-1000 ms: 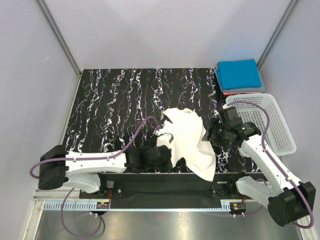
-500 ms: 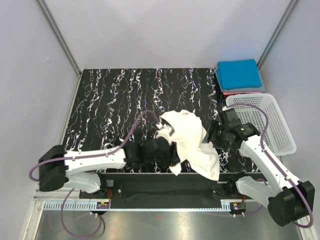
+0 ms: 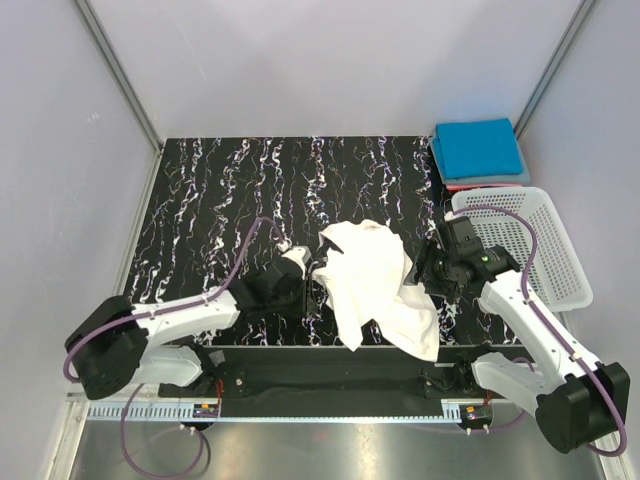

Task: Fold and stack the t-shirts
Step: Flatten the tshirt out

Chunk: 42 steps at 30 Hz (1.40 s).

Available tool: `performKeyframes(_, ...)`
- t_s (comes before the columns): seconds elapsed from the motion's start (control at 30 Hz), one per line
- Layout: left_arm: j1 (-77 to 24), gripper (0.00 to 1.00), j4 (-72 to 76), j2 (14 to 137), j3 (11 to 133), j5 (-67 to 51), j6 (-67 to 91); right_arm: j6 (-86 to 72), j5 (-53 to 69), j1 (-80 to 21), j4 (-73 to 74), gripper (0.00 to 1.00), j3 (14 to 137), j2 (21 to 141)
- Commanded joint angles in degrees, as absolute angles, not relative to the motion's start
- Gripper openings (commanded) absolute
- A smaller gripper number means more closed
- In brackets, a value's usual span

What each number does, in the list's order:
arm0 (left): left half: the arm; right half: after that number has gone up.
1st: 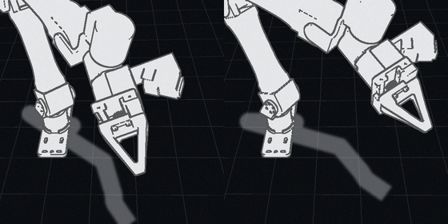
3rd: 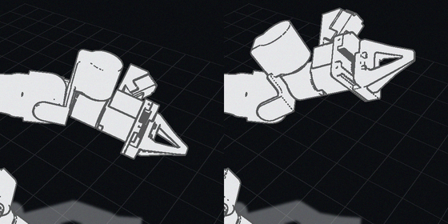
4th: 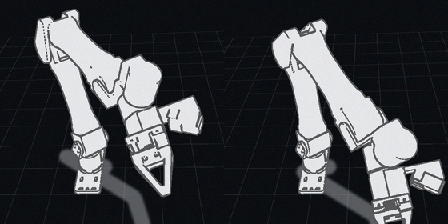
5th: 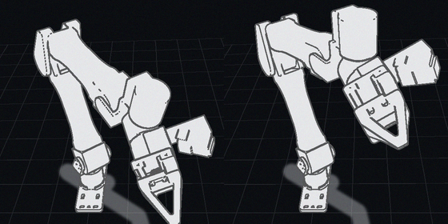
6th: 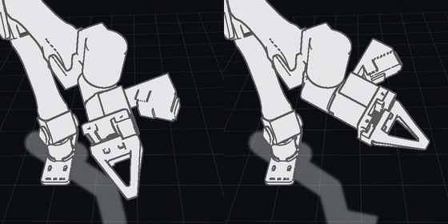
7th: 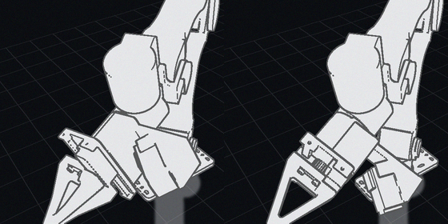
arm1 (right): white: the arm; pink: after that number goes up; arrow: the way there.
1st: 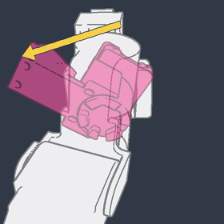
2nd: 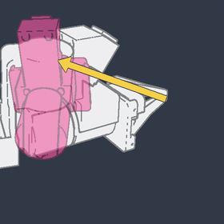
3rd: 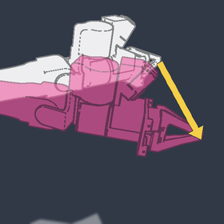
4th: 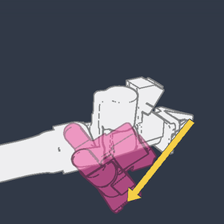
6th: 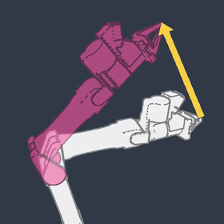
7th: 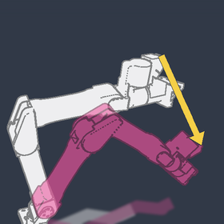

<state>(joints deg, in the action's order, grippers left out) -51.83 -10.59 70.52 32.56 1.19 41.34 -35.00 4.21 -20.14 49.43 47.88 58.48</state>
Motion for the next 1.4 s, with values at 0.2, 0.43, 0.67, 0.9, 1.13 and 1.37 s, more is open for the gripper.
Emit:
performKeyframes(0.2, -51.68, 0.35, 8.70, 79.71, 31.11, -3.25, 34.55, -34.10, 5.45, -20.22, 48.08, 0.64, 49.04, 56.87)
performKeyframes(0.43, -51.59, 0.39, 10.10, 85.77, 34.19, -5.01, 31.20, -33.05, 5.10, -20.30, 48.51, 0.64, 48.87, 56.16)
performKeyframes(0.67, -50.89, 0.39, 8.88, 89.47, 36.21, -5.18, 31.11, -33.14, 5.27, -20.30, 48.08, 0.64, 48.60, 55.99)
performKeyframes(0.9, -50.80, 0.41, 5.37, 91.14, 38.32, -2.12, 31.81, -32.96, 5.54, -20.30, 47.90, 0.64, 48.60, 55.64)
performKeyframes(1.13, -50.80, 0.45, -1.58, 90.53, 39.99, 3.87, 32.26, -32.96, 5.54, -20.30, 47.90, 0.64, 48.34, 55.02)
performKeyframes(1.37, -50.89, 0.36, -0.18, 91.93, 39.91, 0.35, 31.55, -32.87, 5.63, -20.30, 47.81, 0.64, 48.52, 55.28)
